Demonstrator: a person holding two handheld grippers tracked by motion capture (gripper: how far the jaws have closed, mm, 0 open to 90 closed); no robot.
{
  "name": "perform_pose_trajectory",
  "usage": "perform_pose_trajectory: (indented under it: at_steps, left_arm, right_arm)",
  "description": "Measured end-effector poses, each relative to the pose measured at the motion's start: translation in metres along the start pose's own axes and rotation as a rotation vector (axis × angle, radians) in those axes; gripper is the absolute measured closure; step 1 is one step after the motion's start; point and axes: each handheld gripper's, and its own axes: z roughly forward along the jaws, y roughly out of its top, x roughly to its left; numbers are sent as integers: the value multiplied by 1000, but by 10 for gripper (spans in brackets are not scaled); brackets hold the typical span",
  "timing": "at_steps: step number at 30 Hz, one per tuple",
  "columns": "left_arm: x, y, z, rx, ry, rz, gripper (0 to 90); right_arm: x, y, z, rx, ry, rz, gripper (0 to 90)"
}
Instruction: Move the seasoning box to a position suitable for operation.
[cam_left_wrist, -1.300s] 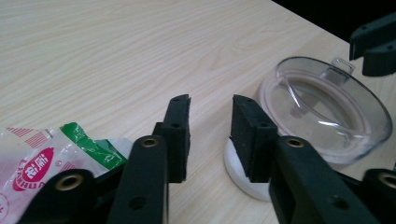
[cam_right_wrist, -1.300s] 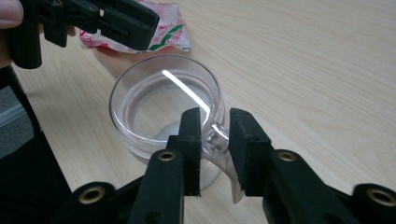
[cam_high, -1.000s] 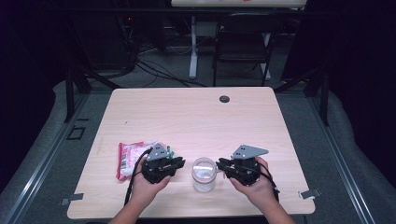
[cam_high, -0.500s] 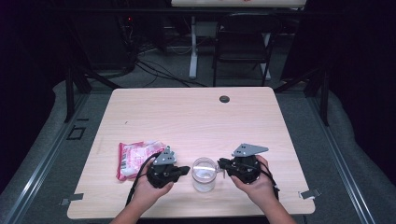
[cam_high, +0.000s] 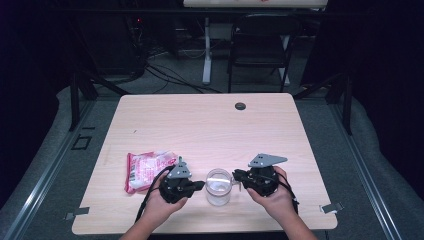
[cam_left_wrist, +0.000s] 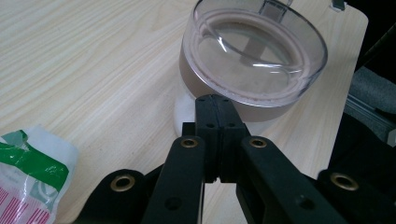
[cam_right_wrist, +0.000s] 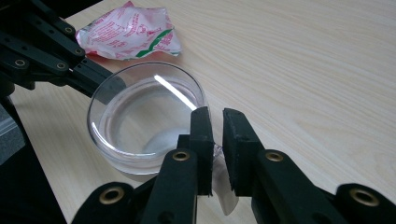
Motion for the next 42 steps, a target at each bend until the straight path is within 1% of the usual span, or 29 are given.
perform_pose_trajectory:
  at_steps: [3,7,13,14,15,18,23,29,31,33,36,37,41,42]
  left_arm:
    - [-1,0,-1,-12,0,-3,900]
    - [0,1,-2,-8,-2,5,900]
    - [0,3,-6,-32,-13,-5,900]
    - [0,3,-6,-42,-12,-7,900]
    - [0,3,-7,-41,-22,-11,900]
    - [0,4,-9,-57,-30,-13,900]
    - [-1,6,-11,-75,-45,-15,900]
    - [-1,7,-12,-82,-55,-16,900]
    - [-2,8,-12,-88,-77,-18,900]
    - [-5,8,-11,-82,-70,-5,900]
    - [-8,9,-9,-84,-64,13,900]
    - [-9,10,-9,-83,-65,13,900]
    - [-9,12,-10,-88,-60,20,900]
    - [-9,13,-10,-89,-63,17,899]
  right_arm:
    - [0,0,0,-1,0,4,826]
    - [-1,0,0,-1,1,4,826]
    - [-1,-1,0,-6,3,6,831]
    - [-1,-1,0,-8,4,6,832]
    - [0,-1,0,-9,3,5,833]
    - [1,-2,1,-20,0,2,841]
    - [-1,-3,0,-24,2,15,841]
    - [-2,-4,0,-27,7,13,840]
    - [-2,-4,0,-26,6,13,840]
    - [-2,-4,0,-27,4,14,839]
    - [-2,-5,0,-34,-8,11,808]
    - [-1,-5,0,-38,-16,7,788]
    - [0,-5,-2,-41,-2,6,757]
    - [1,-5,-3,-41,5,1,741]
